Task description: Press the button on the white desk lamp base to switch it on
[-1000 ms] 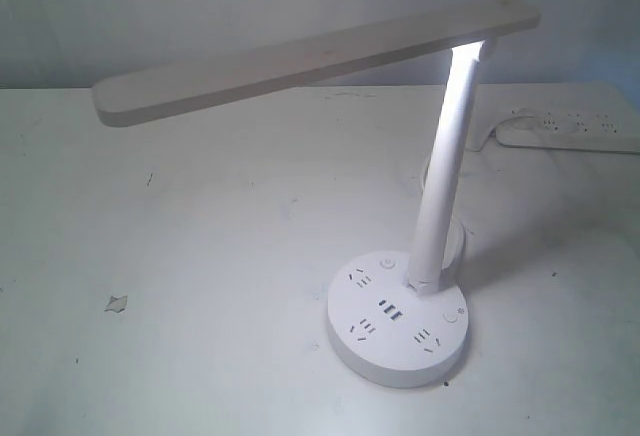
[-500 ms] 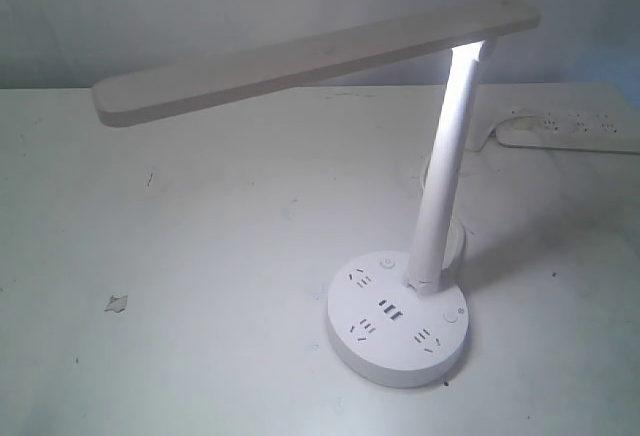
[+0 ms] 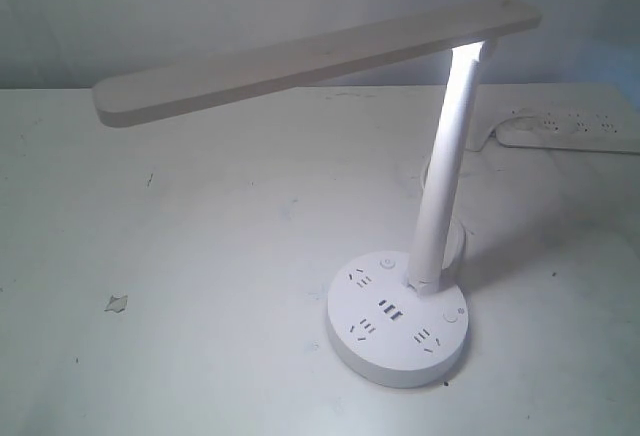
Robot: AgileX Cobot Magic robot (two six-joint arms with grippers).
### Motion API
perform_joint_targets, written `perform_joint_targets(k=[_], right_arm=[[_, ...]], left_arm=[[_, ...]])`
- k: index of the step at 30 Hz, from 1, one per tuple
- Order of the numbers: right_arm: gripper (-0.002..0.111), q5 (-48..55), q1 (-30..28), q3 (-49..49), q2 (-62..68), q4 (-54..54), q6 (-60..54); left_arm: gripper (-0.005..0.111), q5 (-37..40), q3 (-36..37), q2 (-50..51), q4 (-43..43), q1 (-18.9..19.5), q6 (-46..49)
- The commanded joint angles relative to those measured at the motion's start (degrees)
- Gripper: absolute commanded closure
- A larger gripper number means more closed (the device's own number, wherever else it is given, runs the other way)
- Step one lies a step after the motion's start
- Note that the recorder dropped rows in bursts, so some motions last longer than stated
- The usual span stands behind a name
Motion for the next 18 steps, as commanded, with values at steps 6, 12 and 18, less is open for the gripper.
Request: perform_joint_targets(k=[6,12,18], right_arm=[[0.108,-0.11,1.37,0.28,-0.34,0.11,0.42],[0.108,-0.11,1.34,0.28,-0.34,0.22,0.42],[0.108,-0.11,1.34,0.28,-0.34,0.22,1.19]], left_arm=[[0.107,-0.14,0.11,0.06,-0.26,0.13,0.0],[0.107,-0.14,0.11,0.06,-0.26,0.13,0.0],[0.107,-0.14,0.11,0.06,-0.26,0.13,0.0]])
